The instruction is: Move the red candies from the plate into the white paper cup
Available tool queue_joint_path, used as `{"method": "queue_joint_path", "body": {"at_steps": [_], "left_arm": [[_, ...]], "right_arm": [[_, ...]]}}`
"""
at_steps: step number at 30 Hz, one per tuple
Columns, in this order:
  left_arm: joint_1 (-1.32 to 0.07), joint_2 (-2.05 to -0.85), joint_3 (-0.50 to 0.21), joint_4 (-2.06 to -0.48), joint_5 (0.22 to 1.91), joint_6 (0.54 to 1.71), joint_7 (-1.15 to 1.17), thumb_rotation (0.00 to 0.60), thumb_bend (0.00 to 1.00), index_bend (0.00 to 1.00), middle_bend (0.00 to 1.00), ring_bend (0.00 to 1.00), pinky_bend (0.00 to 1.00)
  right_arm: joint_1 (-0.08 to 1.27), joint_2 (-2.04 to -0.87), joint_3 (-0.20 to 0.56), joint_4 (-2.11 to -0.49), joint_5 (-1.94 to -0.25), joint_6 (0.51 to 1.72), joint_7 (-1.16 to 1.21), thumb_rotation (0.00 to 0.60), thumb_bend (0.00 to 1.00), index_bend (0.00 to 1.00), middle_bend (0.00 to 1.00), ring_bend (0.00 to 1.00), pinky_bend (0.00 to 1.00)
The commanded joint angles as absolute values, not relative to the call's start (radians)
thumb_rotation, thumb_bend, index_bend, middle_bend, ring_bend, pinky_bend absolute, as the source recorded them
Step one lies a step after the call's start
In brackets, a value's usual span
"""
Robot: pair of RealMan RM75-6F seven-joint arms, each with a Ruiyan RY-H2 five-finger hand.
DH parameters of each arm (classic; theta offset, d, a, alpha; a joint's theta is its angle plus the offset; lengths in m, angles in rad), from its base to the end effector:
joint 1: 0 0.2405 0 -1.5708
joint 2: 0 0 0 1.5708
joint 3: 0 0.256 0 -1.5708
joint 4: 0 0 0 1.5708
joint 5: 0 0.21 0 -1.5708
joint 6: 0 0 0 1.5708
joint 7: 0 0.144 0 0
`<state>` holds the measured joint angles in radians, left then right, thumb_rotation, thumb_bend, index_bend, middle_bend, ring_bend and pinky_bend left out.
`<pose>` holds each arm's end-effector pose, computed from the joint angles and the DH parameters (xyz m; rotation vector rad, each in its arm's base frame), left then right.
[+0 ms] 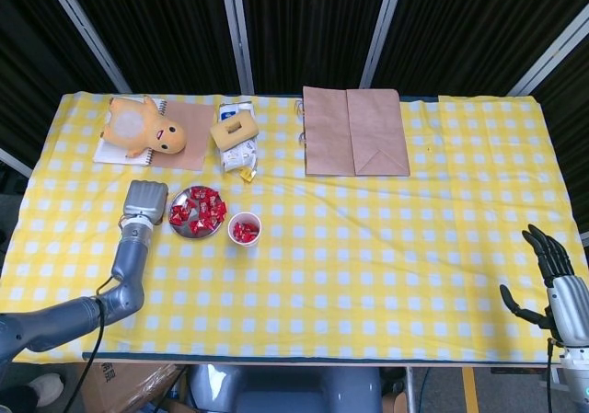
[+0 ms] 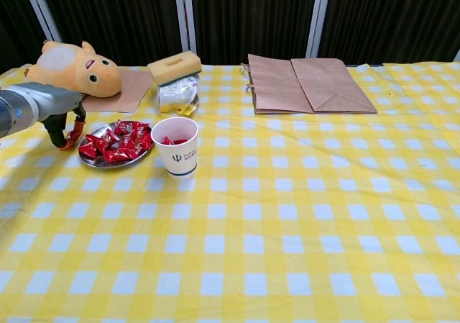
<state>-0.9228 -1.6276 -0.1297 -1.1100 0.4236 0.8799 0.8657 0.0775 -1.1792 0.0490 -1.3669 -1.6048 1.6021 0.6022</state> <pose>-0.2230 0.4178 -0.0040 -1.6485 -0.8376 -0.2671 -0.3321 -0.1798 0.1721 1.2698 -1.1063 1.3431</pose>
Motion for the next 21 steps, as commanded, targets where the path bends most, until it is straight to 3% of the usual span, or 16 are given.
{"method": "queue_joint_path", "body": {"at_steps": [1,11,21], "left_arm": [[-0.918,-1.619,-0.130,-1.121,0.431,0.886,0.862,0.600,0.45,0.53,0.98,1.00,1.00],[-0.899,-1.547,-0.150,-1.221,0.465,0.923,0.824,0.600,0.46,0.54,0.98,1.00,1.00],[-0.898,-1.352,-0.227,-1.520,0.569,1.011,0.758,0.600,0.46,0.54,0.98,1.00,1.00]], "right_arm": [[0.077,-1.180,0.049,-1.367,-1.604,1.602,0.602,0.600,0.42,0.00,0.00,0.00,0.00],[0.076,-1.180,0.050,-1.367,-1.605,1.606,0.605,0.600,0.42,0.00,0.00,0.00,0.00],[0.079,-1.182,0.051,-1.364,-1.608,1.605,0.603,0.600,0.42,0.00,0.00,0.00,0.00]]}}
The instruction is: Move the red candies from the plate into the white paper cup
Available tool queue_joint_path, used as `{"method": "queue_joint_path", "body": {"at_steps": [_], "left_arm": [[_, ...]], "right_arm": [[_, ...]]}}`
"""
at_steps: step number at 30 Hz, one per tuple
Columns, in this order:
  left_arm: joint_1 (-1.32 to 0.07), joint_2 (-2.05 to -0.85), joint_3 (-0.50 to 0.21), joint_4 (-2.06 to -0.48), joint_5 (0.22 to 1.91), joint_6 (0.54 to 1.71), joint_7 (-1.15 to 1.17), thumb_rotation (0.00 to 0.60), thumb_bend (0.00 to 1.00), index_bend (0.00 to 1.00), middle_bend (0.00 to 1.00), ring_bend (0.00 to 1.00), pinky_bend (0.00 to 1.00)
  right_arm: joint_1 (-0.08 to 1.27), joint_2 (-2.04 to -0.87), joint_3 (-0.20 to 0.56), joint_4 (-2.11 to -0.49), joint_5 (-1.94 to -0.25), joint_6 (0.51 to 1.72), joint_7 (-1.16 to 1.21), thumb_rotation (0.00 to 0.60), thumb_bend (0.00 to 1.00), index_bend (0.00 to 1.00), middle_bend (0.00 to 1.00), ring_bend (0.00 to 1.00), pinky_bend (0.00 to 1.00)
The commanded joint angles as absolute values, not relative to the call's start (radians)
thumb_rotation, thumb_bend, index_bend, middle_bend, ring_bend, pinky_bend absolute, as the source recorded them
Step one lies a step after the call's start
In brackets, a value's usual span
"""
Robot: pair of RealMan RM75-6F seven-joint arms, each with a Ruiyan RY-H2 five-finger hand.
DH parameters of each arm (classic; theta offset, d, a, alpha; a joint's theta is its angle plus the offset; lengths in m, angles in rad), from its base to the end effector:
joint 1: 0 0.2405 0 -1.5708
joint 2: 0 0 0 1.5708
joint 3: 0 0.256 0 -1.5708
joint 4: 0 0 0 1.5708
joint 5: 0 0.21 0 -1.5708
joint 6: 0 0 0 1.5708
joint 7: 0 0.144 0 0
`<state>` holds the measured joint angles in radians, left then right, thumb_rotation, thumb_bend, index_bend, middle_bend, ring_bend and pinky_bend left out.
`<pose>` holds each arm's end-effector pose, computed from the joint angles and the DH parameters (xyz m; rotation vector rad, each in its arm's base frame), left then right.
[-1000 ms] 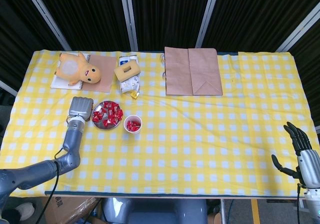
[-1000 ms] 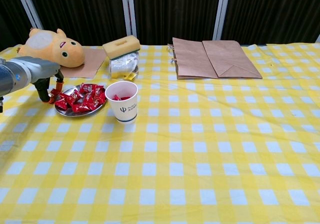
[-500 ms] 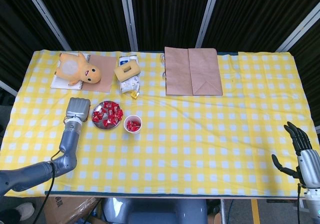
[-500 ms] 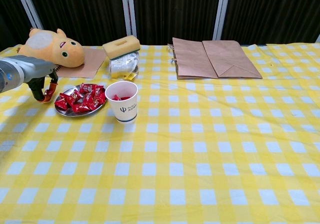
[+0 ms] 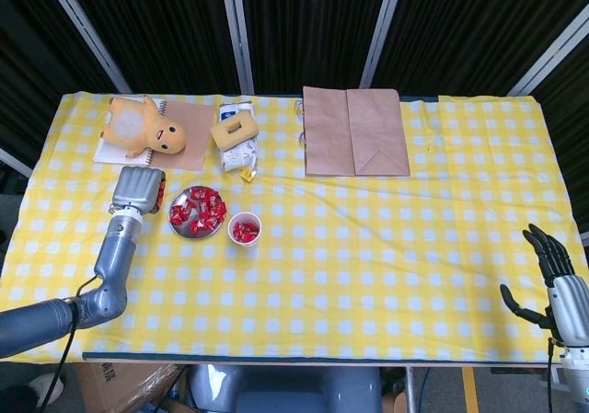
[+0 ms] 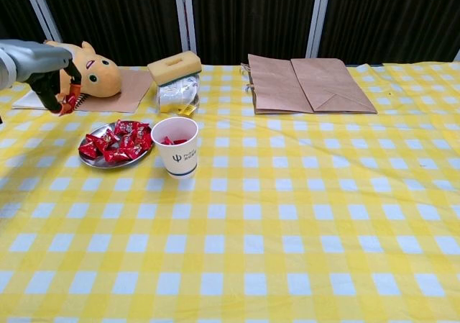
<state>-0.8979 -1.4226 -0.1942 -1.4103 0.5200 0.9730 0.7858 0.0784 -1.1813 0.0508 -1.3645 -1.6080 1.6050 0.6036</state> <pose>-0.1865 0.4109 0.0487 -1.6271 -0.8356 -0.4642 -0.3315 -0.1804 0.1720 1.2717 -1.1025 1.3492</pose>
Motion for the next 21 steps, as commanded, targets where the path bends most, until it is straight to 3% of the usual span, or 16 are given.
{"method": "queue_joint_path", "body": {"at_steps": [1,9,21], "left_arm": [[-0.899,-1.338,-0.232,-1.554,0.578,1.017,0.754,0.600,0.46,0.54,0.98,1.00,1.00],[-0.923,-1.316,-0.239,-1.723,0.625,1.044,0.754,0.600,0.45,0.54,0.98,1.00,1.00],[-0.985,-1.430,-0.221,-1.750,0.629,1.076,0.794,0.600,0.45,0.53,0.98,1.00,1.00]], "right_arm": [[0.079,-1.182,0.051,-1.364,-1.609,1.605,0.602,0.600,0.42,0.00,0.00,0.00,0.00],[0.080,-1.184,0.051,-1.360,-1.608,1.604,0.603,0.600,0.42,0.00,0.00,0.00,0.00],[0.079,-1.183,0.048,-1.360,-1.613,1.606,0.605,0.600,0.42,0.00,0.00,0.00,0.00]]}}
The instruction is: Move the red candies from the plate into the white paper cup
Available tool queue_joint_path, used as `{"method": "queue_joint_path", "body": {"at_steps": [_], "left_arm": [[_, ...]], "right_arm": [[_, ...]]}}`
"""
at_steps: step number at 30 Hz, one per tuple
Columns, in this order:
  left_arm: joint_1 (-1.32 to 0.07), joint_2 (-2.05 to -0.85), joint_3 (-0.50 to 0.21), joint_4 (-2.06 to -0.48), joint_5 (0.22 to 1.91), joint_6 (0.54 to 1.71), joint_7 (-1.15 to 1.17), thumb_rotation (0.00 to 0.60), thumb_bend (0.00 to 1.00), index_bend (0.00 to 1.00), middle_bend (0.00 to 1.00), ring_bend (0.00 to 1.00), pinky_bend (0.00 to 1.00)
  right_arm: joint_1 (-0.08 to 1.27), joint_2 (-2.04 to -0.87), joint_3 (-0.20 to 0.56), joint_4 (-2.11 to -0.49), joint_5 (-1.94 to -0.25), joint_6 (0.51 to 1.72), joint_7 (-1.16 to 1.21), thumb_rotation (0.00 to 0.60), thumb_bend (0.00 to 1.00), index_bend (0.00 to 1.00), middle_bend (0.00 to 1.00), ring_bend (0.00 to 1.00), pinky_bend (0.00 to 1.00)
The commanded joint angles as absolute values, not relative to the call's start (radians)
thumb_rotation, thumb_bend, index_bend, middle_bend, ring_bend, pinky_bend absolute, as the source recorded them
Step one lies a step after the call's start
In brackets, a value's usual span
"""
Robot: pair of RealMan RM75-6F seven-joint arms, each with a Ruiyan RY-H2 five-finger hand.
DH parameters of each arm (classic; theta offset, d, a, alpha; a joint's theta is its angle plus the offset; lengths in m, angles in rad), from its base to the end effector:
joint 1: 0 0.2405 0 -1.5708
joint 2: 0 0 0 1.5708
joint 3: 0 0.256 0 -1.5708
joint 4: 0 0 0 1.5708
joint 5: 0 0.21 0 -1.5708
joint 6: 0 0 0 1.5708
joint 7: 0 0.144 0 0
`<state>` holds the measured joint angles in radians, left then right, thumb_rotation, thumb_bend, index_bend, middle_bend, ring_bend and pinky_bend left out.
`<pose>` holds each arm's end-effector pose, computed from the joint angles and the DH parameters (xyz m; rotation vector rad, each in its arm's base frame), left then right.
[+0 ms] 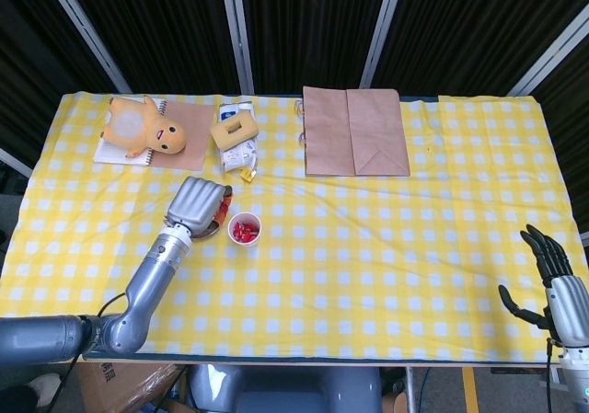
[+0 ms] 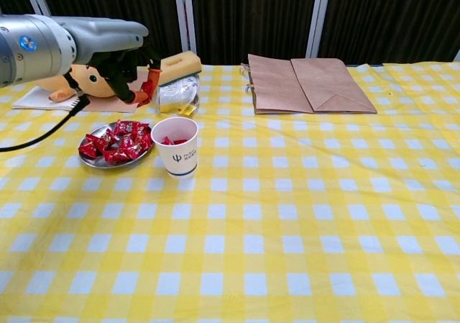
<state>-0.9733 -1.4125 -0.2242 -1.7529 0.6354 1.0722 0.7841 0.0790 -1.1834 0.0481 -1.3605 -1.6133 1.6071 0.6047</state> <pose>-0.0793 0.3623 0.0234 -1.8522 -0.8136 -0.7514 -0.3313 -0.1800 0.1711 1.2786 -1.1020 1.3504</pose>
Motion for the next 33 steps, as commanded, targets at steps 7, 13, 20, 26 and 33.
{"method": "queue_joint_path", "body": {"at_steps": [7,13,20,26,33], "left_arm": [[-1.025,-1.493,-0.210,-1.723,0.596,1.088,0.834,0.600,0.44,0.53,0.97,1.00,1.00],[-1.043,-1.528,-0.204,-1.699,0.573,1.092,0.847,0.600,0.41,0.52,0.97,1.00,1.00],[-1.060,-1.548,-0.194,-1.689,0.535,1.091,0.866,0.600,0.28,0.47,0.96,1.00,1.00],[-1.060,-1.545,-0.197,-1.696,0.538,1.101,0.852,0.600,0.24,0.43,0.96,1.00,1.00],[-1.032,-1.485,-0.201,-1.708,0.549,1.127,0.818,0.600,0.22,0.38,0.95,1.00,1.00]], "right_arm": [[0.080,-1.182,0.048,-1.361,-1.613,1.607,0.611,0.600,0.42,0.00,0.00,0.00,0.00],[0.080,-1.180,0.048,-1.363,-1.614,1.607,0.613,0.600,0.42,0.00,0.00,0.00,0.00],[0.080,-1.179,0.047,-1.363,-1.614,1.608,0.616,0.600,0.42,0.00,0.00,0.00,0.00],[0.079,-1.180,0.047,-1.362,-1.614,1.608,0.615,0.600,0.42,0.00,0.00,0.00,0.00],[0.079,-1.180,0.047,-1.362,-1.613,1.609,0.617,0.600,0.42,0.00,0.00,0.00,0.00]]}}
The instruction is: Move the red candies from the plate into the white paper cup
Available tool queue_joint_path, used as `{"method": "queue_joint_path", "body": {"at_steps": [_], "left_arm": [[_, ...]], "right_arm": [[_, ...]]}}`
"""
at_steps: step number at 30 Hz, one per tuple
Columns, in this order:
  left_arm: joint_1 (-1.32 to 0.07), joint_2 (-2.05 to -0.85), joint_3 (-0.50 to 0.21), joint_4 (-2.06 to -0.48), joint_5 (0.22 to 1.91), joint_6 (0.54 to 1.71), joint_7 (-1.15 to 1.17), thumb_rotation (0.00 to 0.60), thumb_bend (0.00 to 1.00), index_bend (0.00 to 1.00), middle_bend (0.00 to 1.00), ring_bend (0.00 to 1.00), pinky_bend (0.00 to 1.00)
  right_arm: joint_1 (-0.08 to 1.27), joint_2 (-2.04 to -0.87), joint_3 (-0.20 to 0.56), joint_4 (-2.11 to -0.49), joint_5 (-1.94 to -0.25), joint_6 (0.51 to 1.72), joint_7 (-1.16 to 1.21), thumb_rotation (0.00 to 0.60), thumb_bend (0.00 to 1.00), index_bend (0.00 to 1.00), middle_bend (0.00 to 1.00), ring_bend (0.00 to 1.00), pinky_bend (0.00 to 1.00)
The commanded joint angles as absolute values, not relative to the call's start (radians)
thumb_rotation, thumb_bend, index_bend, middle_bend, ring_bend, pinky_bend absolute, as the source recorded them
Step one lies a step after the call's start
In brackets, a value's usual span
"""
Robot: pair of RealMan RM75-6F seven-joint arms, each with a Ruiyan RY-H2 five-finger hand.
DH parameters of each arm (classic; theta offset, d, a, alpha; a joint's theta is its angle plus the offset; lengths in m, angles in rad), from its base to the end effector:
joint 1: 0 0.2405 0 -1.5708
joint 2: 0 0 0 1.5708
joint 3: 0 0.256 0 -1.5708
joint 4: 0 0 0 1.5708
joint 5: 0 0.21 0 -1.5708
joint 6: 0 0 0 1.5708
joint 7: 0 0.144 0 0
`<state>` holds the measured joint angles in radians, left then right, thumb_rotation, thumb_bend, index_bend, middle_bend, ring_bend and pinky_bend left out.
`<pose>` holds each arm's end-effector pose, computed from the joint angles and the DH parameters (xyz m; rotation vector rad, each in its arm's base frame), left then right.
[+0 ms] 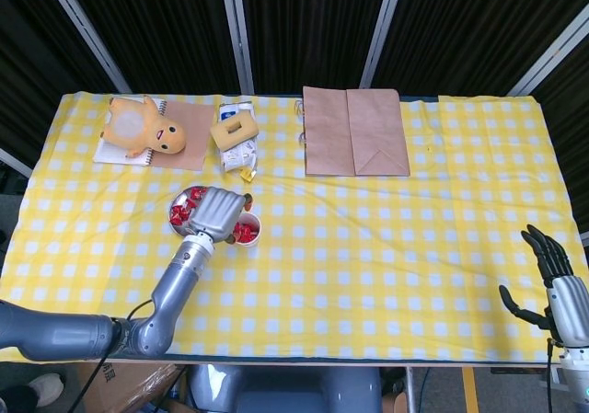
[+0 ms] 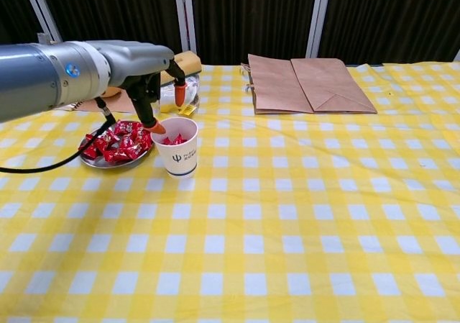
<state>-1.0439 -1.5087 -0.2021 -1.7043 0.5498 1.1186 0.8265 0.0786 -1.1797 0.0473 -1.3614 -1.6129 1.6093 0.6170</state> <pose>-0.0667 0.3603 -0.0044 -1.8634 -0.8257 -0.7131 -0.3314 -0.1797 0.1725 1.2743 -1.1085 1.3583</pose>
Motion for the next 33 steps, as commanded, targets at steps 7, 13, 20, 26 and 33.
{"method": "queue_joint_path", "body": {"at_steps": [7,13,20,26,33], "left_arm": [[-1.006,-1.426,-0.183,-1.679,0.507,1.113,0.812,0.600,0.22,0.36,0.95,1.00,1.00],[-1.001,-1.424,-0.161,-1.630,0.463,1.078,0.819,0.600,0.22,0.38,0.95,1.00,1.00],[-1.000,-1.447,-0.119,-1.575,0.426,1.044,0.849,0.600,0.22,0.41,0.95,1.00,1.00],[-0.999,-1.488,-0.098,-1.512,0.407,1.025,0.860,0.600,0.24,0.41,0.95,1.00,1.00],[-0.996,-1.544,-0.099,-1.439,0.394,1.002,0.848,0.600,0.25,0.42,0.95,1.00,1.00]], "right_arm": [[0.080,-1.180,0.046,-1.363,-1.614,1.607,0.616,0.600,0.42,0.00,0.00,0.00,0.00],[0.081,-1.182,0.046,-1.363,-1.613,1.603,0.608,0.600,0.42,0.00,0.00,0.00,0.00],[0.081,-1.183,0.046,-1.362,-1.612,1.601,0.608,0.600,0.42,0.00,0.00,0.00,0.00],[0.081,-1.183,0.046,-1.362,-1.611,1.602,0.607,0.600,0.42,0.00,0.00,0.00,0.00],[0.081,-1.182,0.045,-1.362,-1.611,1.601,0.609,0.600,0.42,0.00,0.00,0.00,0.00]]}}
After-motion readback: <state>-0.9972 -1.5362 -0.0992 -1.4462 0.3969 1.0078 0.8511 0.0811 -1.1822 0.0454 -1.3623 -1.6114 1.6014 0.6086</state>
